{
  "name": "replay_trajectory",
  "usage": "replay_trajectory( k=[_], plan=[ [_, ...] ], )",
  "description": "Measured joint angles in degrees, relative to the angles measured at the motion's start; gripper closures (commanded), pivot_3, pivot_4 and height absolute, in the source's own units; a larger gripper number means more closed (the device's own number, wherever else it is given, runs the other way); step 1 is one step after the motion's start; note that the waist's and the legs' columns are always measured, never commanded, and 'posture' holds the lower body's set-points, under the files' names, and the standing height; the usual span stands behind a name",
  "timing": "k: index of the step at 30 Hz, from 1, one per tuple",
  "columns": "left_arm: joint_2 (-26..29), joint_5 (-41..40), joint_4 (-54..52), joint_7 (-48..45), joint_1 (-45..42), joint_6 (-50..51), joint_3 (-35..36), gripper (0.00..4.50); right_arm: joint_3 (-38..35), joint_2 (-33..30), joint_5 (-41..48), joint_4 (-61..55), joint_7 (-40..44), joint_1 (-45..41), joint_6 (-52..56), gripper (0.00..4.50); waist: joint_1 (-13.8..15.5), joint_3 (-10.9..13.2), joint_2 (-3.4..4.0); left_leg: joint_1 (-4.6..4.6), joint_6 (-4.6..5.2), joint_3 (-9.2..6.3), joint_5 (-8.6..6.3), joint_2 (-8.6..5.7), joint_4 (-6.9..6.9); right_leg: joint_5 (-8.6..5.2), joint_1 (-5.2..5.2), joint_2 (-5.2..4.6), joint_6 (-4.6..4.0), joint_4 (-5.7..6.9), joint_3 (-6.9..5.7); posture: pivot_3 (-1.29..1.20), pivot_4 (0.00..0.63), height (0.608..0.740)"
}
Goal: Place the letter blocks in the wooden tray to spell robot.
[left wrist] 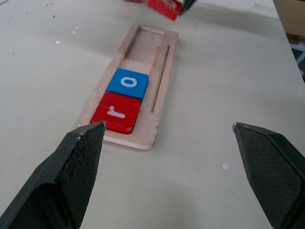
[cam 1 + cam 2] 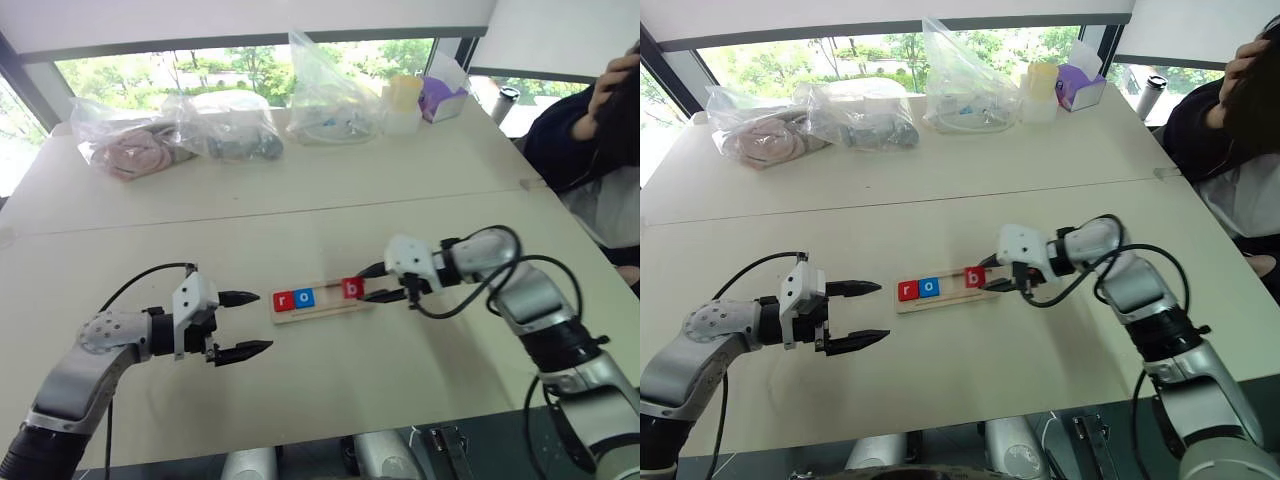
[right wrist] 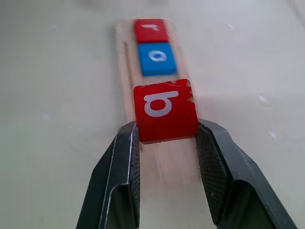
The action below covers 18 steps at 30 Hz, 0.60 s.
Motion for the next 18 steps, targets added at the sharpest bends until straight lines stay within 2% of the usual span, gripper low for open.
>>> replay_trajectory(
  k=[6,18],
  plan=[
    [-0.1,0.4,-1.4,1.2,1.8,-0.1,0.1,0.0,3.0,3.3,-3.3,6.8,0.8,-4.2,-3.0,3.41,0.1,0.0,0.0,-0.02,0.0,0.0,0.0,-0.01,0.0,0.06,0.0,-0.04,-0.09,0.0,0.0,0.0,0.15,0.74],
    [-1.0,0.1,-3.8,1.8,2.8,0.0,0.1,0.0,4.3,7.1,-4.9,12.2,1.4,-6.0,-5.4,3.41,0.0,0.0,0.0,0.0,0.0,0.0,0.0,0.0,0.0,0.09,0.0,-0.03,-0.06,0.01,0.0,0.0,0.15,0.74]
  ],
)
